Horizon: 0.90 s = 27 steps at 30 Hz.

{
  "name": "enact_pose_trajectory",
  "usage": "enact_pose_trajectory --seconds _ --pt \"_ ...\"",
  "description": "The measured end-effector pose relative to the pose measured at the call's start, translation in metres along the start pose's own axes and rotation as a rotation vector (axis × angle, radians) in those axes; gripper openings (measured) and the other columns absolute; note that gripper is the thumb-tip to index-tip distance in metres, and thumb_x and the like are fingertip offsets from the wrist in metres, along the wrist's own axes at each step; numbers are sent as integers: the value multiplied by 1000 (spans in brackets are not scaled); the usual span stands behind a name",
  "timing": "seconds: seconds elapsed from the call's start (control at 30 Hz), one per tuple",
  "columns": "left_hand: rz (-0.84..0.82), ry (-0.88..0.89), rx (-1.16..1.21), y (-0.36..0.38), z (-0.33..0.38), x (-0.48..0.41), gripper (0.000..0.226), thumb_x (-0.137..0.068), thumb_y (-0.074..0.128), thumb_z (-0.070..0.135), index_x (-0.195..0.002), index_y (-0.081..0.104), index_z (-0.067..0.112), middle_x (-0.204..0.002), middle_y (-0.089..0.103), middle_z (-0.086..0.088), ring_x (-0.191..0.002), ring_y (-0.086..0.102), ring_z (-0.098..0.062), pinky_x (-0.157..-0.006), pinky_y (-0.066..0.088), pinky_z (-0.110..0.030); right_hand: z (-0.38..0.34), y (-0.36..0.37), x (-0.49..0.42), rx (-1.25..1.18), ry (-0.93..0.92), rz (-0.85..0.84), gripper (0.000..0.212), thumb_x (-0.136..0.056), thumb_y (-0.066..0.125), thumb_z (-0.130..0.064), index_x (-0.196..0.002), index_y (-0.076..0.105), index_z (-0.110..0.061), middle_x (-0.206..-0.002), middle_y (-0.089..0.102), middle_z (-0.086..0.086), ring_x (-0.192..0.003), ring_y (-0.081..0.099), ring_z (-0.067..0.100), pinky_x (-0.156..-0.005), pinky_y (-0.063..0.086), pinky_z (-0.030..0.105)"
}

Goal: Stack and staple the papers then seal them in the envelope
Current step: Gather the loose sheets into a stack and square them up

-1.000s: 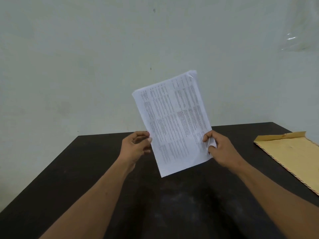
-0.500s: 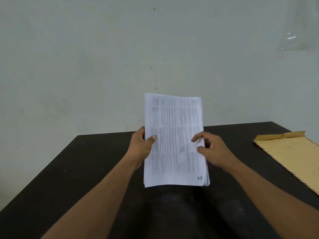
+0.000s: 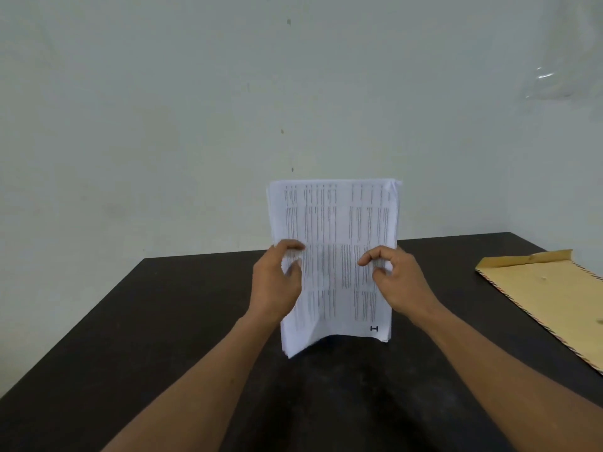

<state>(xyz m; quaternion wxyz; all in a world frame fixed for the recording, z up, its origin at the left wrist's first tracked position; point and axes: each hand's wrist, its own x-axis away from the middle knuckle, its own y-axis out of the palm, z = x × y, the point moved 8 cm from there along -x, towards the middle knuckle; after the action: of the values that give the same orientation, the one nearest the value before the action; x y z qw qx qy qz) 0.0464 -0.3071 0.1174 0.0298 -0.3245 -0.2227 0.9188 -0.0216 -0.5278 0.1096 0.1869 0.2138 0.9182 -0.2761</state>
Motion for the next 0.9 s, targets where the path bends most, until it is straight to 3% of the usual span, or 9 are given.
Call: enact_pose_trajectory --seconds 0.1,0.2,0.3,0.4,0.5,0.63,0.7,0.8,0.9 --pt "-102 -49 16 6 -4 -1 25 -95 64 9 -108 67 31 -118 63 13 -113 53 -1 -103 41 -21 -1 0 -1 -7 0 8 36 -91 53 9 -86 68 -23 -124 56 2 -113 56 16 -57 51 12" --pt "-119 -68 4 1 2 -9 24 -95 66 12 -112 67 29 -121 60 15 -114 48 1 -102 33 -20 -8 -4 -7 -39 -18 20 32 -89 56 8 -89 69 -21 -122 59 2 -89 58 11 -50 47 12" --pt "-165 -60 -3 6 1 -1 30 -96 63 10 -120 65 28 -125 60 14 -116 50 1 -104 37 -19 -1 6 -1 -22 9 -19 33 -87 59 6 -89 67 -26 -120 60 -2 -74 59 8 -49 49 17" --pt "-117 -112 44 12 -8 13 31 -97 60 7 -123 63 24 -125 59 12 -105 57 3 -87 45 -3 10 18 10 -17 39 -21 33 -89 58 5 -92 66 -27 -118 62 -3 -66 63 12 -49 50 20" --pt "-64 -126 36 10 -9 13 30 -95 67 13 -122 64 24 -120 58 17 -110 53 3 -75 37 7 4 15 10 -35 15 7 31 -92 57 4 -95 65 -25 -116 60 -9 -74 61 -1 -55 50 12" --pt "-102 -234 58 8 -23 11 33 -87 77 25 -117 65 28 -119 57 17 -107 53 0 -73 36 -4 10 5 3 -59 103 -31 22 -95 57 -3 -101 63 -24 -114 57 -15 -87 62 4 -67 57 20" --pt "-131 -291 89 10 -34 16 34 -83 80 27 -114 67 28 -120 58 14 -108 58 -5 -78 44 -11 21 9 5 -35 159 -86 22 -96 58 -6 -100 63 -27 -119 58 -11 -99 63 10 -74 55 21" --pt "-115 -289 111 13 -40 24 32 -84 80 28 -112 66 31 -122 59 14 -115 56 -6 -89 45 -19 23 12 14 -50 108 -53 26 -96 56 -3 -101 63 -28 -122 59 -12 -93 67 13 -72 60 28" --pt "-50 -178 99 10 -21 20 31 -90 73 24 -117 61 31 -120 57 17 -112 55 -2 -96 48 -22 2 4 14 -64 -55 67 28 -95 55 2 -103 62 -24 -114 61 -17 -107 59 -2 -96 49 17"
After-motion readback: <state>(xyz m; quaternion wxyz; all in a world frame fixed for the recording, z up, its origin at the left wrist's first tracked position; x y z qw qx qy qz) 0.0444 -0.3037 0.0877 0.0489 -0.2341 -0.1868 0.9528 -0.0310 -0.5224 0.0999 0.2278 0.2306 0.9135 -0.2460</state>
